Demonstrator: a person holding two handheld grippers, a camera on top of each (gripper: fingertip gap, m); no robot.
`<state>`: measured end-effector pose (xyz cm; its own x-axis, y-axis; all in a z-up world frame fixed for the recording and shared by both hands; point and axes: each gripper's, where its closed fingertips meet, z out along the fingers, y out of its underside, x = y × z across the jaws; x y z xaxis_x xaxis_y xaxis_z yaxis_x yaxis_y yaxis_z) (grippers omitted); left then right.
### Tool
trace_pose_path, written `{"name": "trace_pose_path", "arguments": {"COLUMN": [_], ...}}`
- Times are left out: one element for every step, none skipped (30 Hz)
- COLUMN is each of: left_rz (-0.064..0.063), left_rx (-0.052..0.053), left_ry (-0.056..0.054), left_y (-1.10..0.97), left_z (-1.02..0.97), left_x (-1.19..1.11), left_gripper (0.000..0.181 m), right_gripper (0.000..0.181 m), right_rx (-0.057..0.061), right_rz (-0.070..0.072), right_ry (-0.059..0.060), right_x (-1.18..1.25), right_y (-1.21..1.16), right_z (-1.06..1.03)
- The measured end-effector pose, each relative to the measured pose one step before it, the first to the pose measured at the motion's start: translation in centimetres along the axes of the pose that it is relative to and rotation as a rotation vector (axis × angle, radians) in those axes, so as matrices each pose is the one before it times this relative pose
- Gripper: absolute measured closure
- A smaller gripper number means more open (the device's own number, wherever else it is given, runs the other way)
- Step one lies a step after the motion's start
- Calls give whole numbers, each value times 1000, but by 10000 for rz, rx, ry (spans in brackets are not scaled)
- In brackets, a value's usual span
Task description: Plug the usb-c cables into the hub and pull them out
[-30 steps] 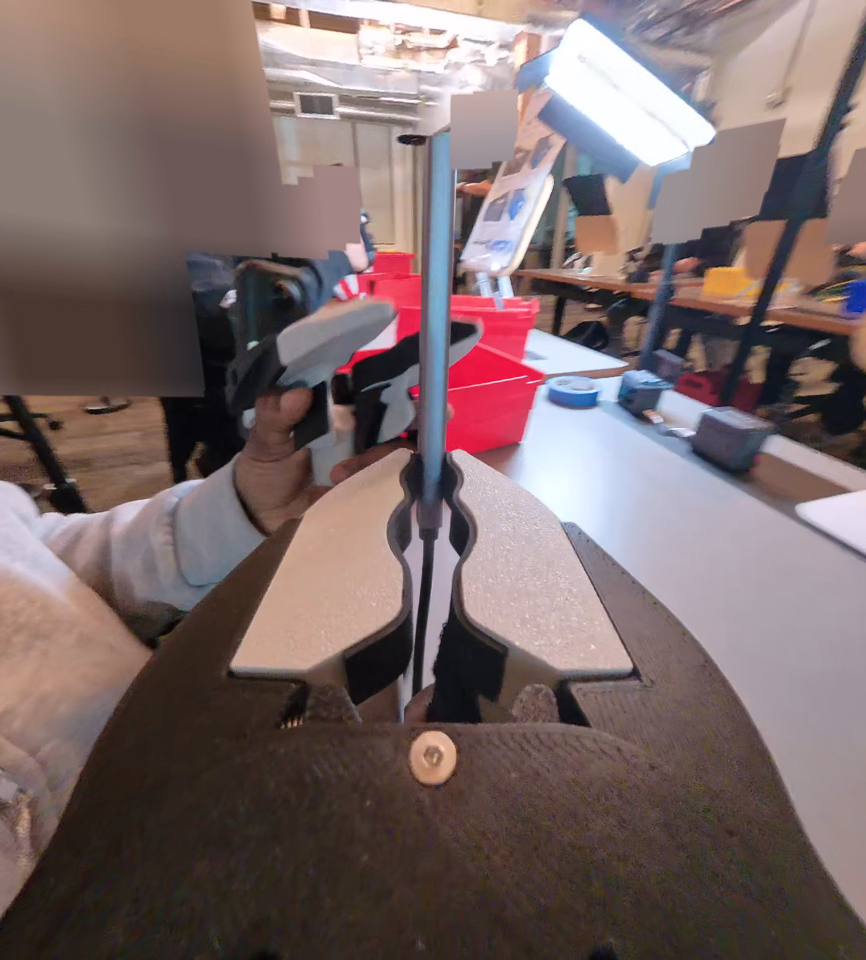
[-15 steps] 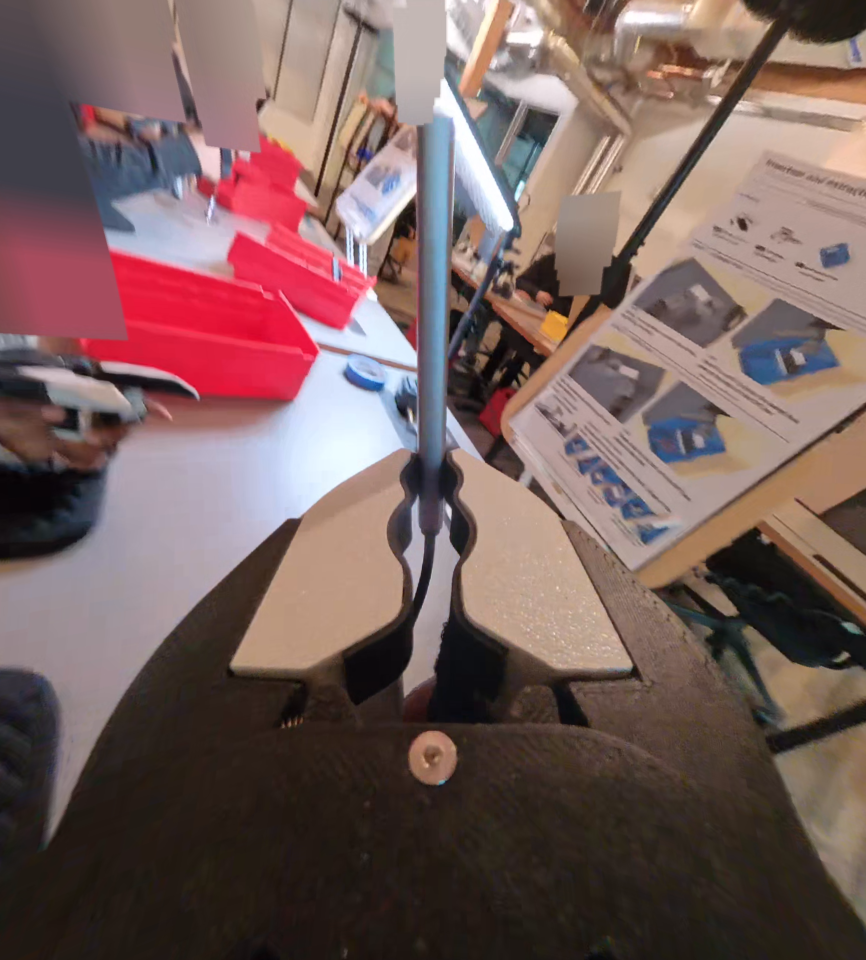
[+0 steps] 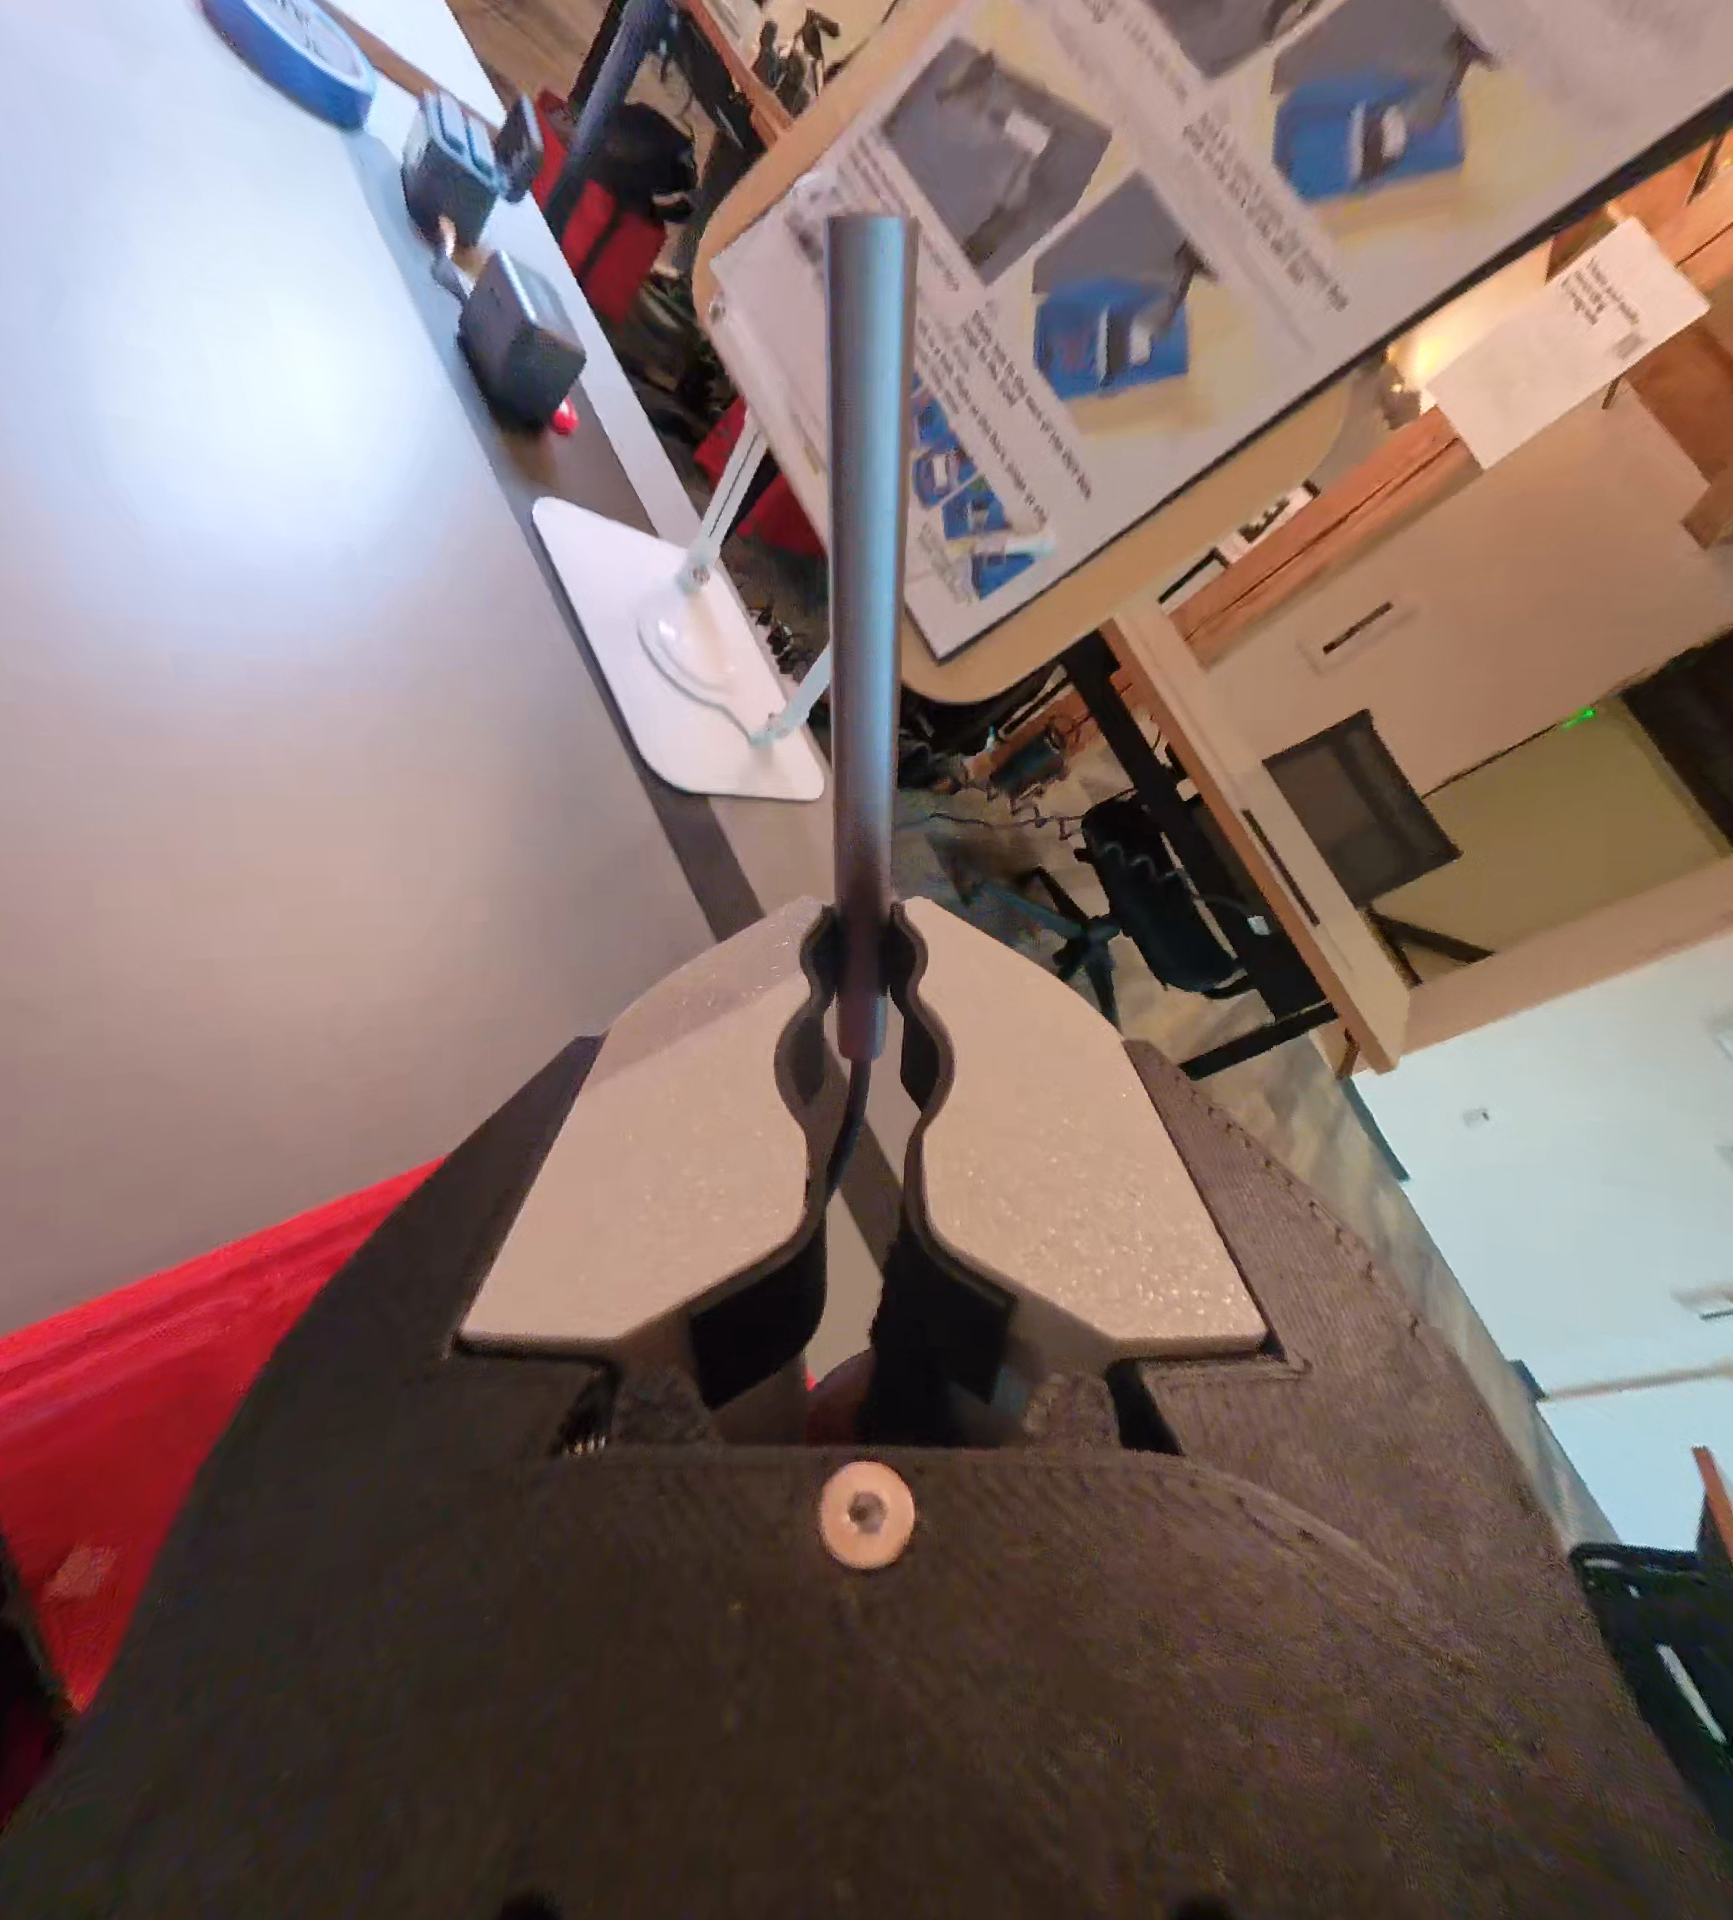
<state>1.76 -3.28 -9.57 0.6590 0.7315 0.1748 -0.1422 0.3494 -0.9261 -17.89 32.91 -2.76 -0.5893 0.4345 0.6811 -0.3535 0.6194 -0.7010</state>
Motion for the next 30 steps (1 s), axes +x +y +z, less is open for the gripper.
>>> {"name": "trace_pose_path", "arguments": {"left_rz": [50,44,38,38,22,6,3,7,9,15,26,34,48,51,32,7,-4,2,12,28,36,41,37,12,1,-3,-19,-30,-27,-16], "left_rx": [-31,-33,-30,-23,-20,-16,-16,-13,-13,-19,-18,4,28,21,1,-16,-16,5,37,58,49,16,-15,-30,-39,-36,-14,19,21,3], "left_ry": [-15,-12,-26,-16,-4,0,-8,-8,6,7,-2,-11,-23,-19,-11,10,20,11,14,44,36,15,32,48,49,63,85,82,46,24], "left_y": [55,63,59,38,28,42,38,26,20,33,24,-12,-56,-38,-9,33,27,-8,-60,-104,-88,-34,27,56,68,80,40,-25,-24,-6], "left_z": [22,11,14,16,14,10,5,17,26,26,-1,-14,-38,-17,-7,21,9,-4,-15,-27,-29,-18,20,15,47,37,28,21,-1,4], "left_x": [-3,-3,-16,-9,-3,9,-5,-13,12,31,23,17,4,8,-2,18,23,19,21,75,81,45,67,84,76,87,112,108,64,14], "left_gripper": [121,122,122,122,122,122,122,122,122,122,122,122,123,123,123,123,124,124,123,123,123,123,123,123,123,122,122,121,121,120], "right_gripper": [172,172,172,172,172,172,172,171,171,171,171,171,171,172,172,172,172,172,172,172,172,172,171,170,169,166,160,152,148,142], "right_rx": [-81,-114,-160,-256,-410,-524,-601,-689,-692,-622,-527,-401,-390,-513,-632,-690,-652,-448,-175,-39,-49,-99,-180,-214,-154,-28,155,257,254,221], "right_rz": [32,-67,-104,-144,-205,-256,-311,-342,-364,-186,44,140,100,6,-92,-100,-14,59,88,99,82,18,-40,-71,-10,118,209,266,274,230], "right_ry": [-37,12,-19,-208,-301,-340,-368,-341,-244,-290,-382,-374,-275,-235,-284,-322,-324,-315,-294,-259,-222,-126,-93,-160,-181,-128,-91,-86,-134,-58], "right_x": [-364,-248,-261,-504,-660,-712,-754,-691,-515,-468,-496,-415,-256,-196,-302,-399,-433,-418,-409,-322,-252,-141,-106,-209,-236,-128,-33,10,-42,25], "right_y": [813,749,732,841,1020,1148,1199,1284,1239,1152,1044,894,866,960,1051,1058,925,532,65,-160,-158,-76,94,176,128,-37,-290,-419,-420,-356], "right_z": [-41,-99,-150,-162,-165,-146,-117,-65,-39,29,74,140,199,276,378,495,602,611,513,400,369,355,361,321,225,75,-119,-289,-393,-482]}}
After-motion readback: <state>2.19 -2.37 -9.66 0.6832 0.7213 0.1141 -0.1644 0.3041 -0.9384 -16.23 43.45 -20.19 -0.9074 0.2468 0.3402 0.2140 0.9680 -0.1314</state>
